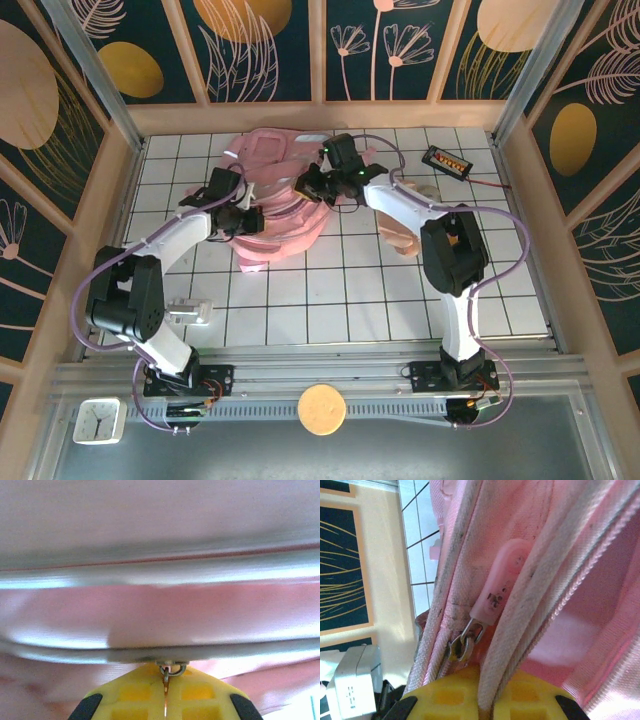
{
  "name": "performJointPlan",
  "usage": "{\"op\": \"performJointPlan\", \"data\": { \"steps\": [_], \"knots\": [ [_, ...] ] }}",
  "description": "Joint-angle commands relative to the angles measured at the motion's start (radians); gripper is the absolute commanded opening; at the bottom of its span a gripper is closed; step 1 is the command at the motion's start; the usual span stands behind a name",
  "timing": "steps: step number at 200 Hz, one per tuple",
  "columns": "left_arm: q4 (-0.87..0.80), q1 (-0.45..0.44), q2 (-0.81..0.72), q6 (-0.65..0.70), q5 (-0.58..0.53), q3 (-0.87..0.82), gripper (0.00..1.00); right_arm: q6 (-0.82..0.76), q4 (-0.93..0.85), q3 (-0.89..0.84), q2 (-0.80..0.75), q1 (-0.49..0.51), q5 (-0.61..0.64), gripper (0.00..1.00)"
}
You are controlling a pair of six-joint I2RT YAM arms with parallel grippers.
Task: Pack the student bag
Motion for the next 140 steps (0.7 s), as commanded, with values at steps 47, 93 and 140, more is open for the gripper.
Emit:
{"op": "performJointPlan", "data": {
  "steps": [47,93,140],
  "knots": [
    [-0.085,0.085,0.001,0.061,-0.020,0.032,0.00,-0.121,0.034,-0.126,-0.153,-0.187,-0.148,0.00],
    [0.007,0.038,-0.045,-0.010,0.156,0.029,0.00,0.107,0.431,-0.258,-0.147,-0.089,-0.232,0.33],
    [0.067,0.025,-0.090,-0.049,0.229,-0.022,0.00,0.269,0.585,-0.283,-0.113,0.028,-0.140,0.40]
  ]
}}
